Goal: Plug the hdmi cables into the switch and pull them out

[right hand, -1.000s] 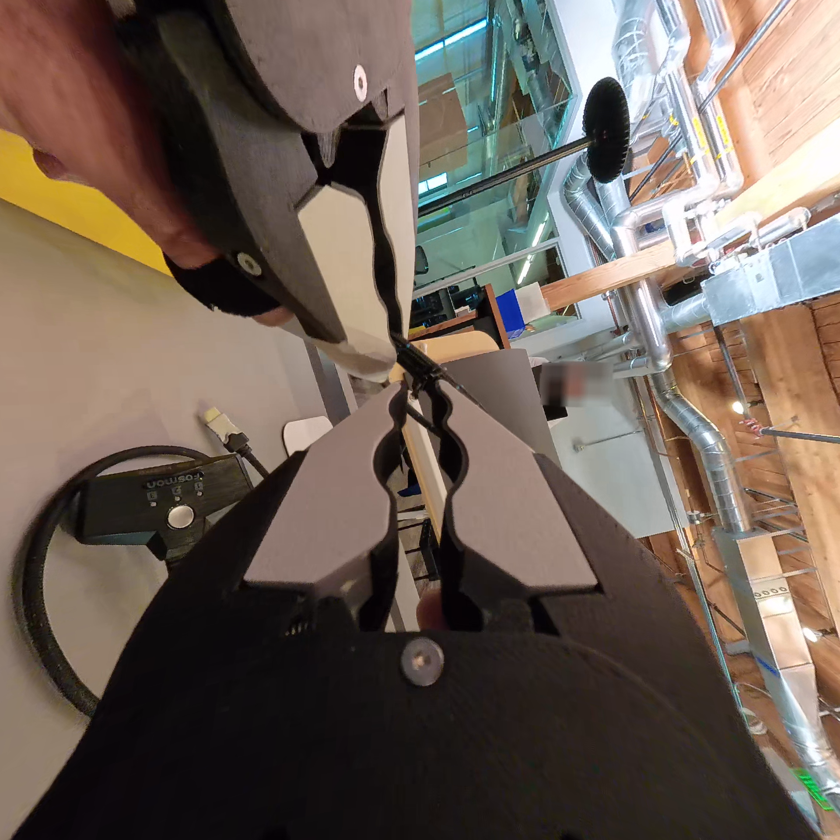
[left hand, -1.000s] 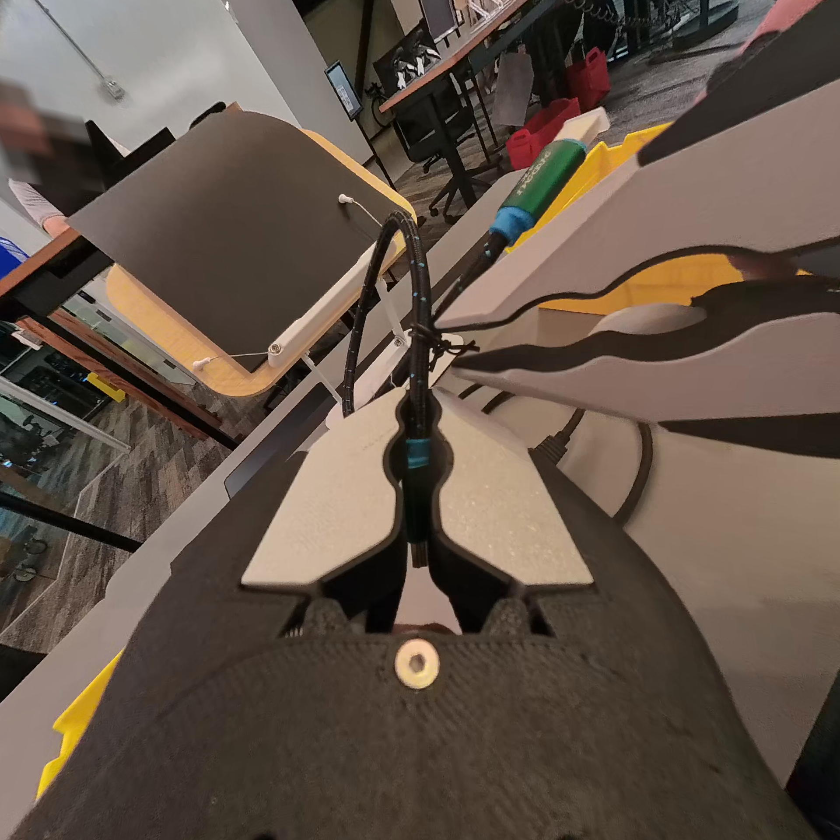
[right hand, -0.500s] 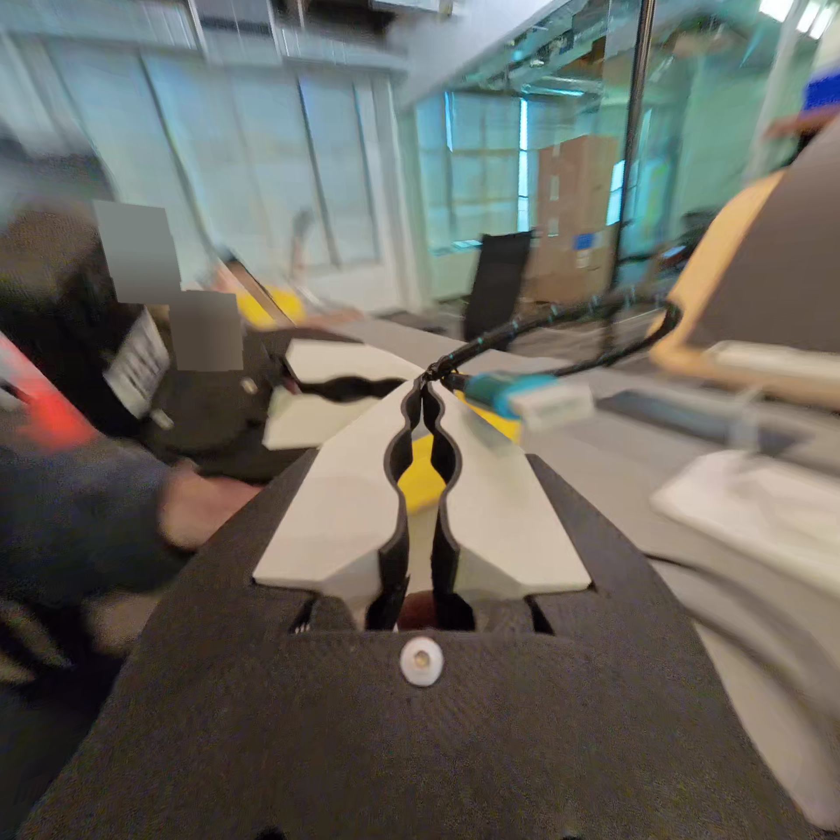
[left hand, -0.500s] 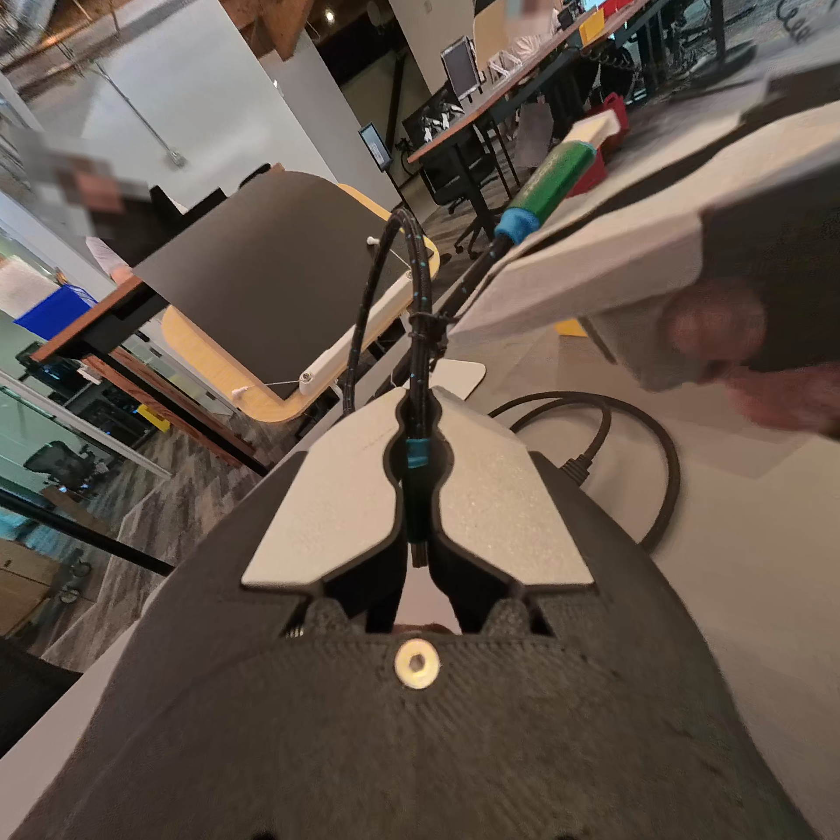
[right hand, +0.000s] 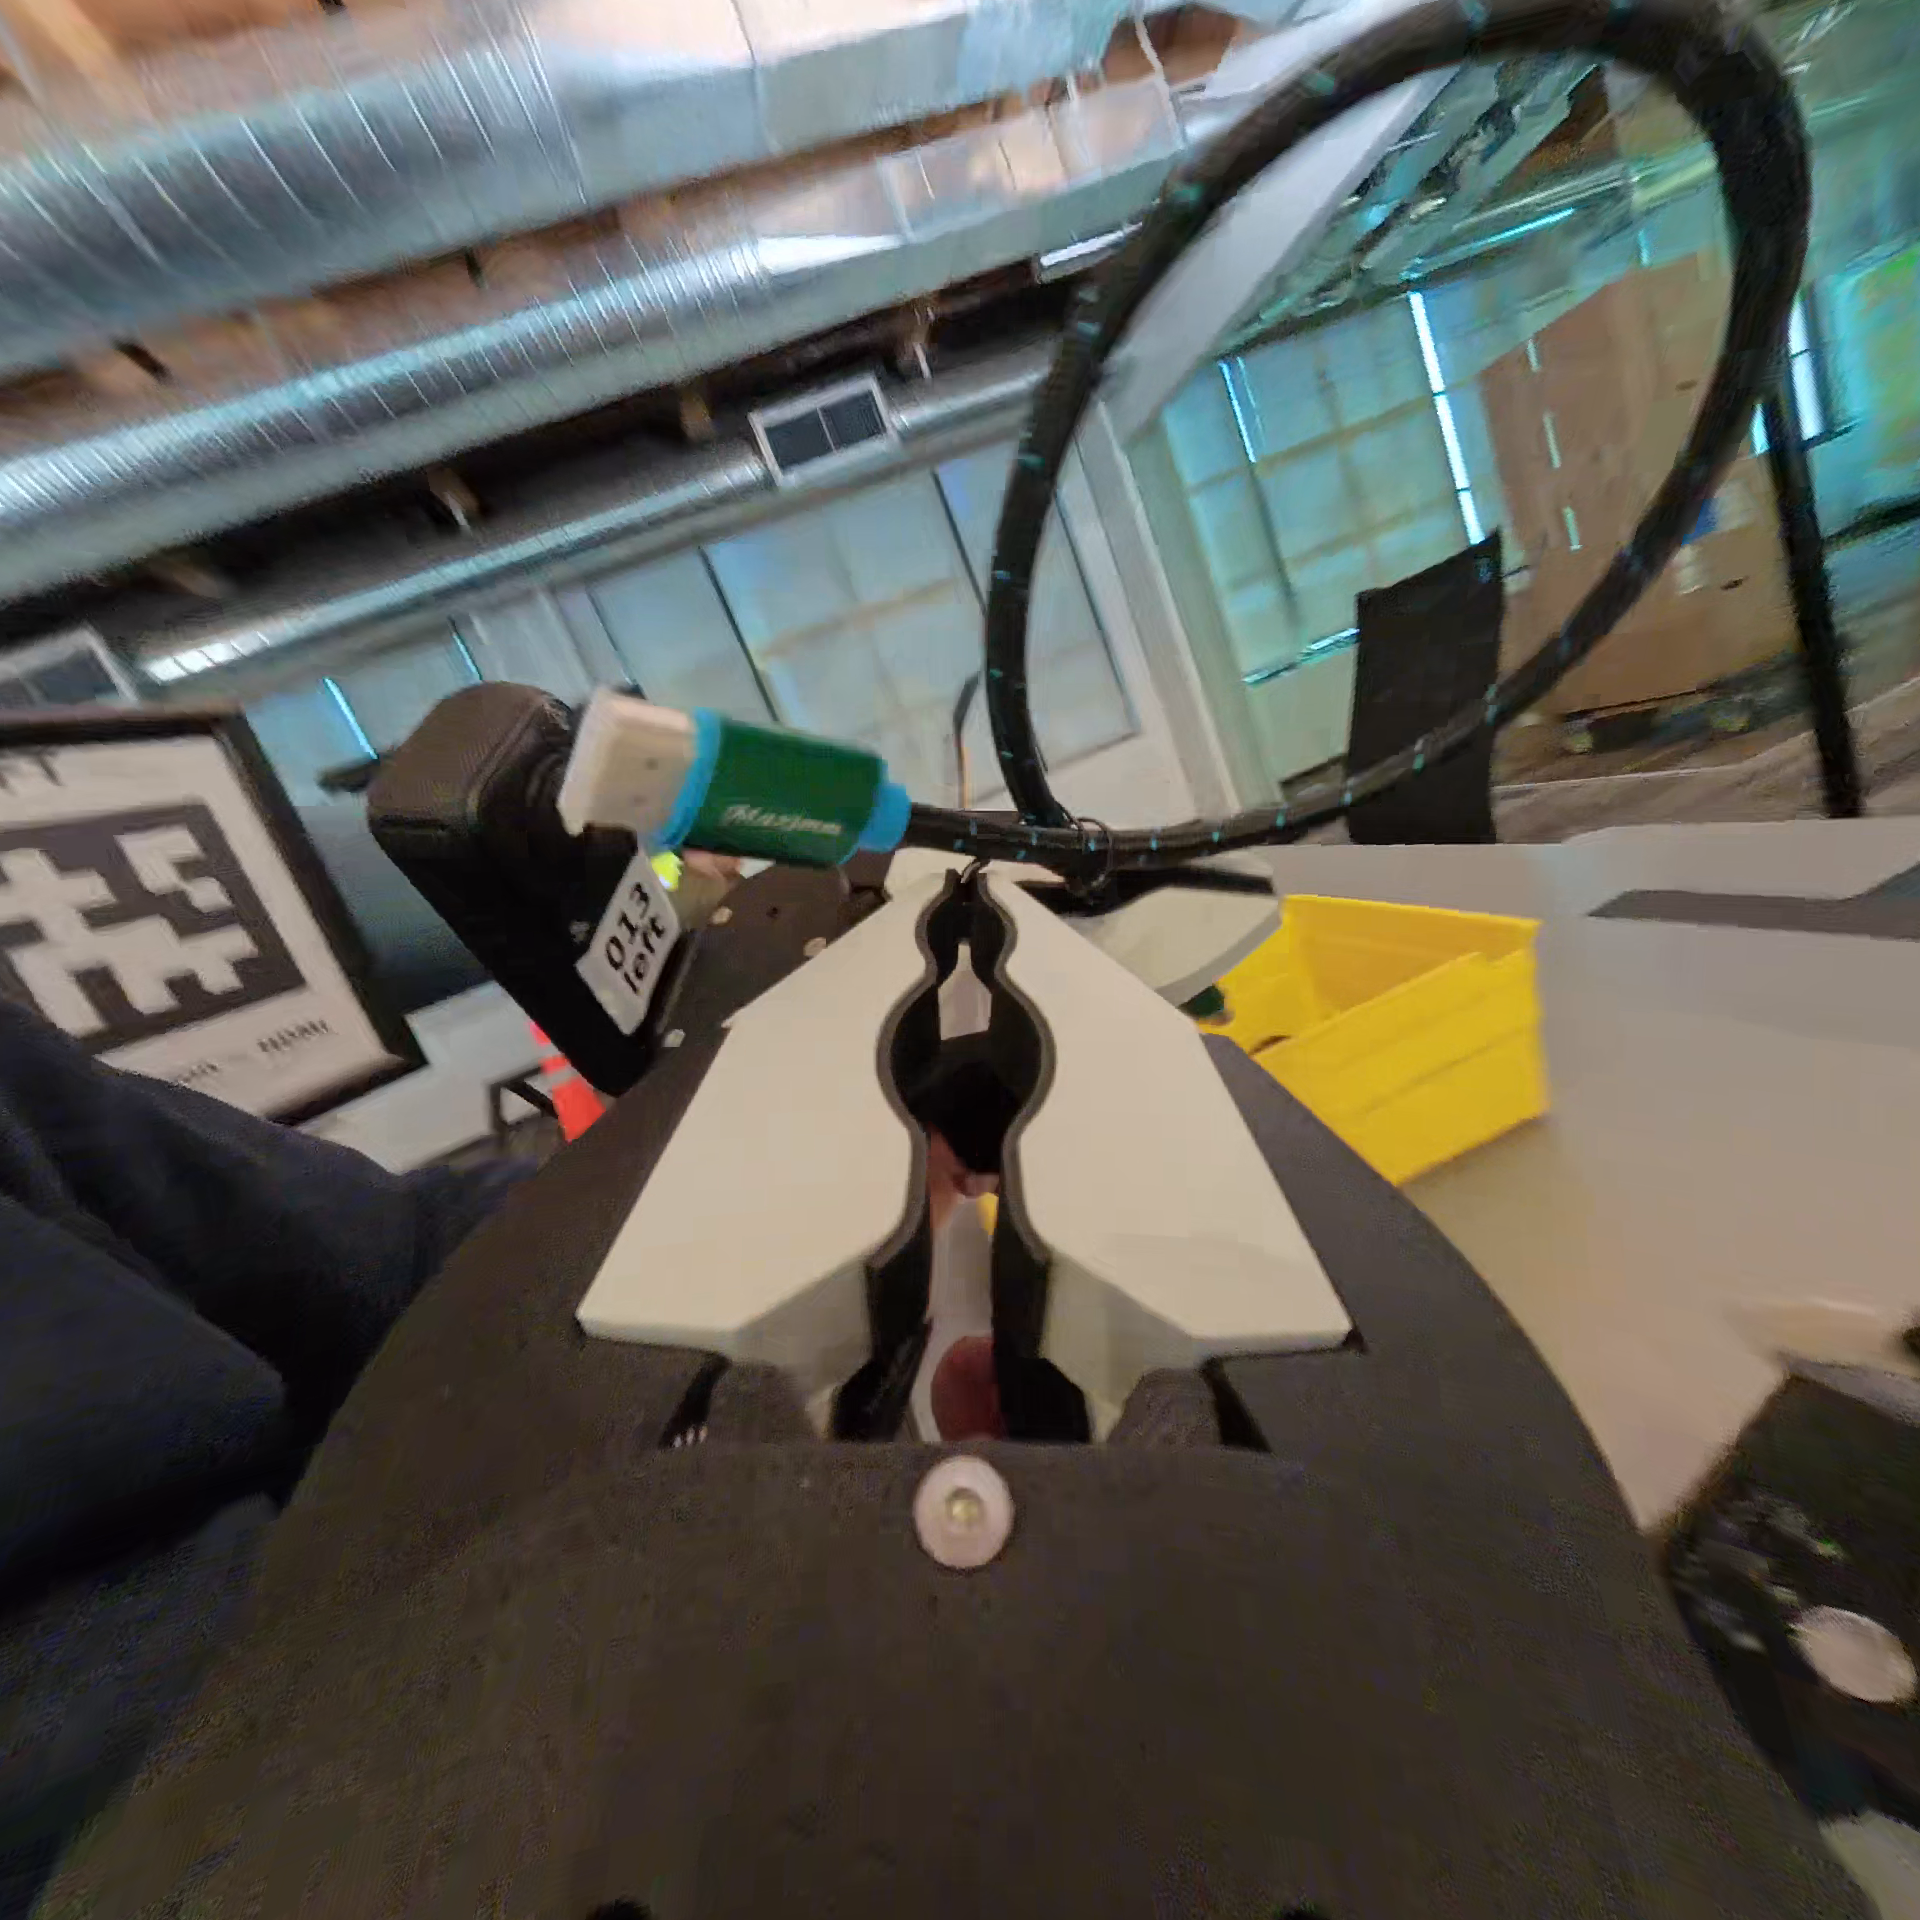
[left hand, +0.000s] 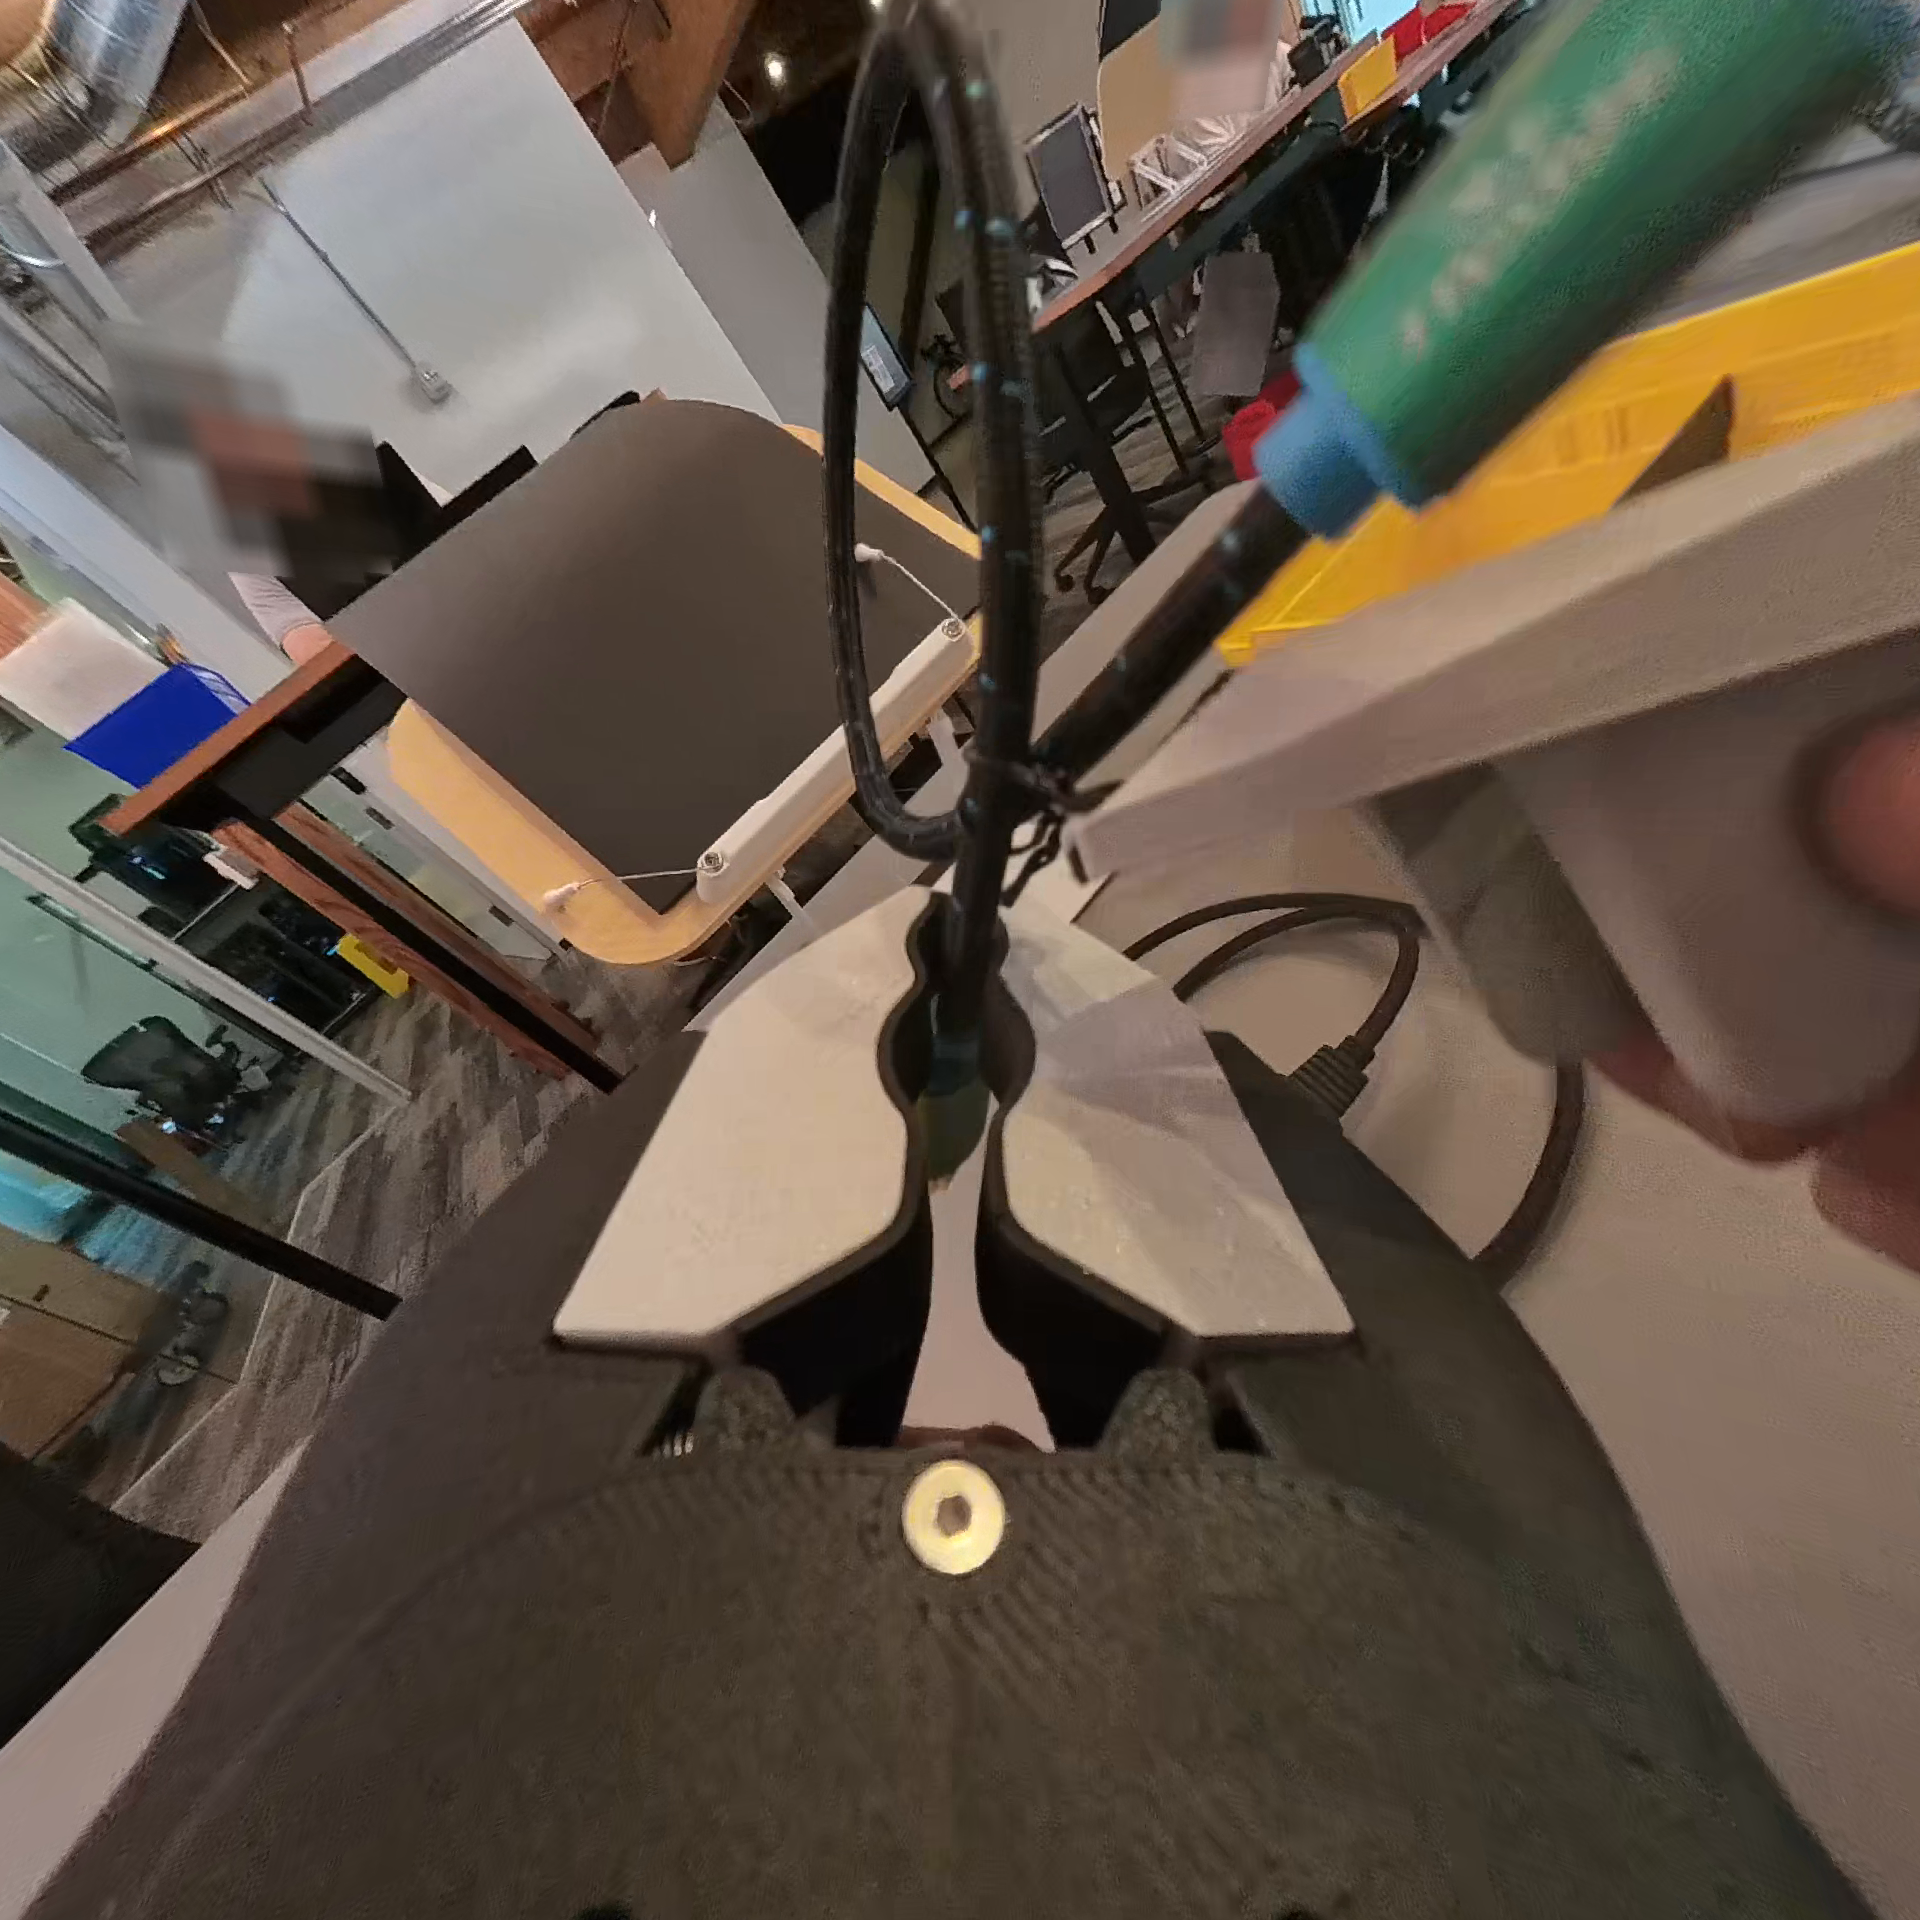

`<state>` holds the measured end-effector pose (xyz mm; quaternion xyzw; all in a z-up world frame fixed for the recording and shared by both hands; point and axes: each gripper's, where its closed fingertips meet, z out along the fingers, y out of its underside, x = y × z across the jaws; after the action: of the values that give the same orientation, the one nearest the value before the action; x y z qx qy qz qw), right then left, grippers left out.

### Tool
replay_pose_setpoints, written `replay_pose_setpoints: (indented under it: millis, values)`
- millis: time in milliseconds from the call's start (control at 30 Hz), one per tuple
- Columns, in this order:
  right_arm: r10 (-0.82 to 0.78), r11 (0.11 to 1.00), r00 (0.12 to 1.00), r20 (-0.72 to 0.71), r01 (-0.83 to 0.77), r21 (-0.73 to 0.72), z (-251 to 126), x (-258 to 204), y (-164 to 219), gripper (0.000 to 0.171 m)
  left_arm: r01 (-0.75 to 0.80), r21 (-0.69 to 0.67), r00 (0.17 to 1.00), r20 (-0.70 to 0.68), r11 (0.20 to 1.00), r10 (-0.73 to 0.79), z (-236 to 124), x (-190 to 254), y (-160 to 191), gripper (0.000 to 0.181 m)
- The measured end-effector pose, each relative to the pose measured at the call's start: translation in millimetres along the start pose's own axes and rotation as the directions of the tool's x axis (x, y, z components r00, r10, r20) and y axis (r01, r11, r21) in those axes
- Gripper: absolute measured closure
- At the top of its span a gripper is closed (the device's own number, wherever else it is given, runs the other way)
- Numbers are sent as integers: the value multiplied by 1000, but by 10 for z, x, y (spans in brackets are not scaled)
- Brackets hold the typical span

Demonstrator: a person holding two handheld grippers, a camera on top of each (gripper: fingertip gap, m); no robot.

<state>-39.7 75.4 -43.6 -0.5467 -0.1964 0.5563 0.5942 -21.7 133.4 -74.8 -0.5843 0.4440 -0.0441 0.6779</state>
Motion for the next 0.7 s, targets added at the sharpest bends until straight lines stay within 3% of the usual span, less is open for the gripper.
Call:
replay_pose_setpoints:
  millis: [300, 567, 633, 700]
  values:
    - [-19, 983, 998, 54, 29, -184, -126, 164, -73, 171, 61, 51, 967, -251, 997, -46, -12, 220, -9, 177]
    - [77, 951, 992, 102, -42, -307, -221, 386, 31, 171, 155, 35, 793, -601, 987, -103, -213, 393, -25, 147]
    - [68, 946, 991, 111, -29, -324, -228, 421, 53, 171, 192, 4, 771, -620, 981, -148, -243, 300, -18, 136]
    - [76, 939, 990, 122, -30, -342, -232, 444, 79, 171, 238, -23, 721, -665, 971, -193, -312, 237, -29, 137]
